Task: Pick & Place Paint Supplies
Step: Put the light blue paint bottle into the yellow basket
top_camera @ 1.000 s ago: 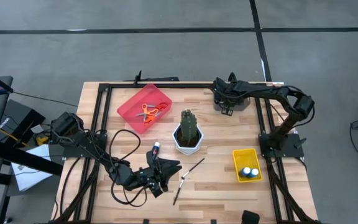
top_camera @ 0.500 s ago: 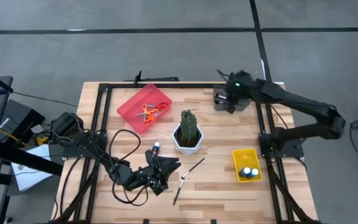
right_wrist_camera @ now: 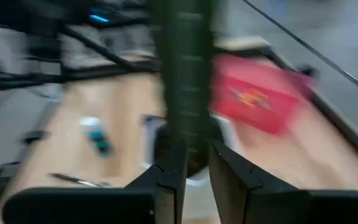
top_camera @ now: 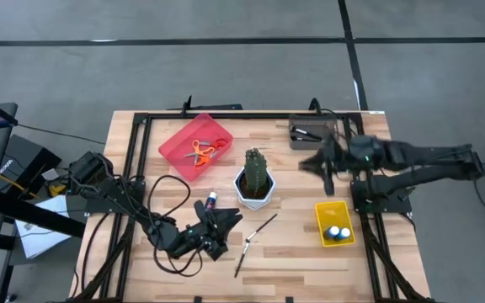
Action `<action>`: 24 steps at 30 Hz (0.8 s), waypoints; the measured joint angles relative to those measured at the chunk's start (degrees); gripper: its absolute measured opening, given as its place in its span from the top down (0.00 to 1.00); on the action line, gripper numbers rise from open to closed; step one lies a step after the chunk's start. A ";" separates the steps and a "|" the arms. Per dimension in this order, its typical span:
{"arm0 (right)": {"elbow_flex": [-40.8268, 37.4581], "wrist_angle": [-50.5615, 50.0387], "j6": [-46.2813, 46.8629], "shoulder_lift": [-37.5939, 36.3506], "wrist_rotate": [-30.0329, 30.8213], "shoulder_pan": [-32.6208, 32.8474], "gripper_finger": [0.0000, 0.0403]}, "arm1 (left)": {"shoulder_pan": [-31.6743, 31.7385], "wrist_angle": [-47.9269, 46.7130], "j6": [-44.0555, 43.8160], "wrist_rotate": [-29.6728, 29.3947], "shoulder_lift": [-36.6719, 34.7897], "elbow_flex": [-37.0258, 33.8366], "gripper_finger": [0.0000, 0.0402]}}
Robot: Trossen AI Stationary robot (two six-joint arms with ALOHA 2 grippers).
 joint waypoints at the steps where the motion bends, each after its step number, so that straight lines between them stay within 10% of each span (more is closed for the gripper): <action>1: -2.18 3.46 0.02 -0.68 0.22 2.34 0.85 | 0.00 0.00 0.01 -0.33 0.00 0.00 0.71; 12: -4.11 12.84 -2.02 -0.17 11.70 20.22 0.85 | -0.42 -0.65 -3.37 -4.39 -3.00 -0.02 0.71; 24: 0.21 14.38 -5.90 6.10 13.68 26.68 0.85 | -4.87 -21.66 -30.88 -5.97 -18.37 -8.86 0.65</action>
